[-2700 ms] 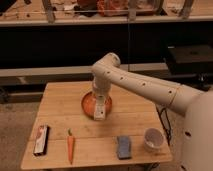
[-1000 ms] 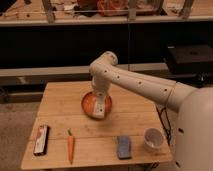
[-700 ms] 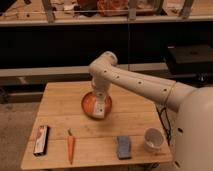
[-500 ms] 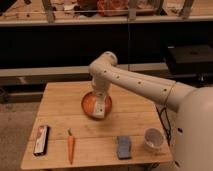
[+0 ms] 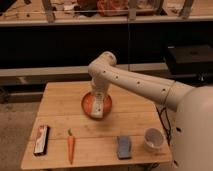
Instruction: Place the bottle in the ceramic bowl
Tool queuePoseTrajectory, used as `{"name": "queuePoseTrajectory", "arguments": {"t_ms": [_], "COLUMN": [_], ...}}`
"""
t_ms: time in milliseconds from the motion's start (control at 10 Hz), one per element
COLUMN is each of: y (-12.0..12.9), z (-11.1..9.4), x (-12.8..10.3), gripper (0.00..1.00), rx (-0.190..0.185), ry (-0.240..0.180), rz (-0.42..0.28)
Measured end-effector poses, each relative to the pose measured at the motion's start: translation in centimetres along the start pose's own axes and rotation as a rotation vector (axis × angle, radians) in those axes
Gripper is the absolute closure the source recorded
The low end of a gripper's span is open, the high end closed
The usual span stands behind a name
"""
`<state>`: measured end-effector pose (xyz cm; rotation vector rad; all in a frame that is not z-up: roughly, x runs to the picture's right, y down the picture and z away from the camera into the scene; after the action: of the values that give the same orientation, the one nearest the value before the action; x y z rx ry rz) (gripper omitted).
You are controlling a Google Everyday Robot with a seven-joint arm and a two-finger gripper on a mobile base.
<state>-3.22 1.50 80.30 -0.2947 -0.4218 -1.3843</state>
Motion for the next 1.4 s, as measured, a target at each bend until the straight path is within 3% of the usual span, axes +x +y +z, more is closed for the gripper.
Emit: {"name": "queuePoseTrajectory", "arguments": {"t_ms": [700, 800, 1000, 1100, 1400], "y": [0.04, 0.04, -0.01, -0.01, 0.01], "z": [0.20, 0.24, 0.27, 0.28, 0.35], "x": [0.12, 0.12, 0.15, 0.18, 0.24], "gripper": [0.68, 0.66, 0.50, 0.47, 0.47], "rx": [-0.012, -0.014, -0.015, -0.017, -0.021], "ry": [0.007, 0.008, 0.009, 0.010, 0.013], "rz": [0.002, 0.002, 0.000, 0.000, -0.001]}}
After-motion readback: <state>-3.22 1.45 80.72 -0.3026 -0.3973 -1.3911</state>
